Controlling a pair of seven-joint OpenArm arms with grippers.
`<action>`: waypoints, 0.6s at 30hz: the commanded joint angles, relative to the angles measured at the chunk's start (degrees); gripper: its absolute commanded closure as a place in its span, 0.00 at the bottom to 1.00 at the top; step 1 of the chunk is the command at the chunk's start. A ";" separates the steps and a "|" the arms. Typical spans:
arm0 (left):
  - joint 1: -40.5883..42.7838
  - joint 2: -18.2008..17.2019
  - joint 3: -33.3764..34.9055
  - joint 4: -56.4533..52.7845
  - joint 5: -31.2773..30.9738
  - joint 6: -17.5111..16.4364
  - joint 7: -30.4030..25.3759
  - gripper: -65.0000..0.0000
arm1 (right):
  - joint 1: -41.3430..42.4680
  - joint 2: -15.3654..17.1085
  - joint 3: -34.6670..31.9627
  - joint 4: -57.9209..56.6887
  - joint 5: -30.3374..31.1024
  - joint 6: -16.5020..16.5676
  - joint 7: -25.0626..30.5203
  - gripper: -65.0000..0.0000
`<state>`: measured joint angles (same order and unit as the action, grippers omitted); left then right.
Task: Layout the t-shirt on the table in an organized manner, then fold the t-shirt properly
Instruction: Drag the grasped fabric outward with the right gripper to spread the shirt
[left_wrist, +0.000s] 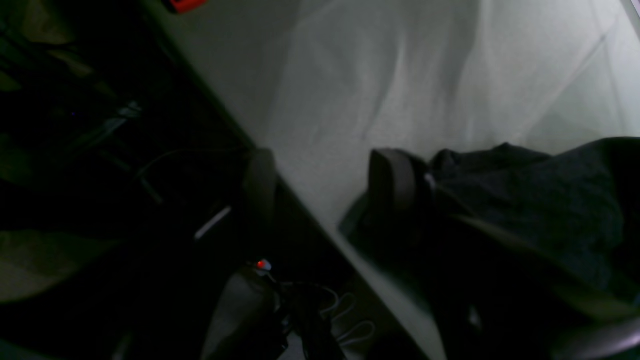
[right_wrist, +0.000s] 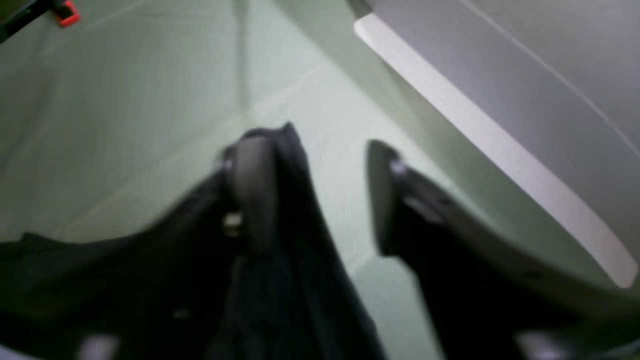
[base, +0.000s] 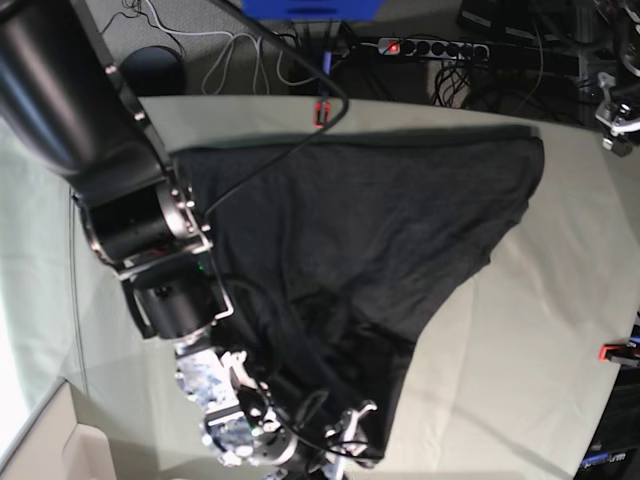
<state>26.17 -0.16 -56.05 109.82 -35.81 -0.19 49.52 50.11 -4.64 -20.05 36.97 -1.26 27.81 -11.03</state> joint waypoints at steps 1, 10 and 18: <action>0.33 -0.67 -0.34 0.91 -0.45 -0.21 -0.86 0.54 | 2.51 -0.06 0.32 1.14 0.86 -0.16 2.54 0.42; -0.28 -0.67 0.01 0.82 -0.36 -0.21 -0.86 0.54 | -3.29 7.94 0.41 1.14 0.86 -0.25 4.04 0.29; -1.95 -0.67 0.01 -0.41 -0.45 -0.21 -0.86 0.54 | -11.03 16.82 0.67 0.79 1.04 -0.25 4.21 0.29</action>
<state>23.83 -0.27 -55.77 108.73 -36.25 -0.27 49.50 37.23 12.12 -19.64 36.88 -1.06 27.62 -8.21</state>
